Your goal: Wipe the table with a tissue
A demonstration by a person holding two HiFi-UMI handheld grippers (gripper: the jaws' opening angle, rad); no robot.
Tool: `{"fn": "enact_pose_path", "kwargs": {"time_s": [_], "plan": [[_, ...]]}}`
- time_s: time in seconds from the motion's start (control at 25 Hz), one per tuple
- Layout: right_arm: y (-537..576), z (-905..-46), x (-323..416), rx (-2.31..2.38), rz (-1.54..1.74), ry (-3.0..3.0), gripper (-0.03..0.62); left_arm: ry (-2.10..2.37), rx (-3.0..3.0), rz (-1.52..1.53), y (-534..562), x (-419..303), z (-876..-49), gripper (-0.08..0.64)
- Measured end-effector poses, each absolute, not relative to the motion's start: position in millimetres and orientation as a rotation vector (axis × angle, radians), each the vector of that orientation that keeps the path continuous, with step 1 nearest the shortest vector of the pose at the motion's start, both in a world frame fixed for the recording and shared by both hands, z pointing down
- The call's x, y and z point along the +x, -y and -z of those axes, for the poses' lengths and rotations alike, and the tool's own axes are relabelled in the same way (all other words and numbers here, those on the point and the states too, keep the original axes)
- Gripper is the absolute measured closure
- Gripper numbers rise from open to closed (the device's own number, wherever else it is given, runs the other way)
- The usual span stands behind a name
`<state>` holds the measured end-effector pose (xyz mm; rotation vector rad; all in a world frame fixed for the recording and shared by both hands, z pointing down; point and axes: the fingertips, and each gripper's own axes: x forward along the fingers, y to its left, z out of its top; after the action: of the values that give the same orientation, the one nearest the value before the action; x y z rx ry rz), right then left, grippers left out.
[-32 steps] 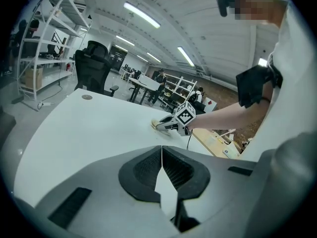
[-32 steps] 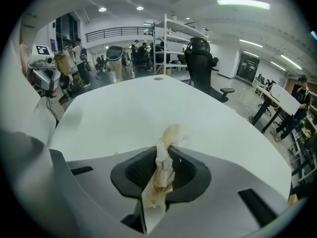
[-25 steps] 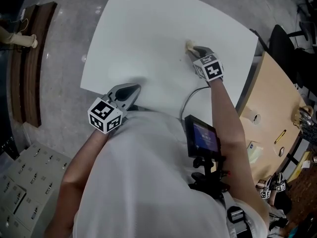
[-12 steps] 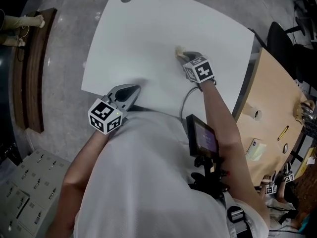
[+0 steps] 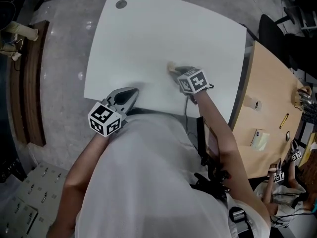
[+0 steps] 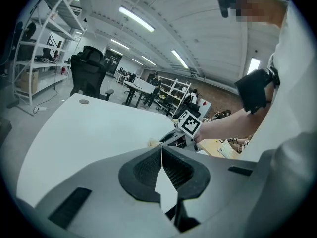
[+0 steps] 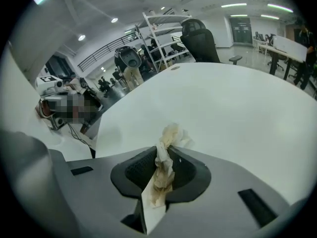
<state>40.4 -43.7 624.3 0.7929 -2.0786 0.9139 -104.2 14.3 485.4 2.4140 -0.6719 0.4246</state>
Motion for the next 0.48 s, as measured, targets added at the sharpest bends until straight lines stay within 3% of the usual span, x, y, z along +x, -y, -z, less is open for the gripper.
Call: {"fn": "enact_pose_path", "kwargs": {"time_s": [0.24,0.48], "plan": [[29.8,-586.9,26.6,0.931,-1.293,2.285,0.522,0.621,2.428,-0.427,-15.5,-109.1,-485.3,0.552],[47.6,-574.5,125.0,1.421,-1.391,2.19,0.52,0.569,2.444,-0.428,-14.9,-105.3,-486.2,0.552]]}}
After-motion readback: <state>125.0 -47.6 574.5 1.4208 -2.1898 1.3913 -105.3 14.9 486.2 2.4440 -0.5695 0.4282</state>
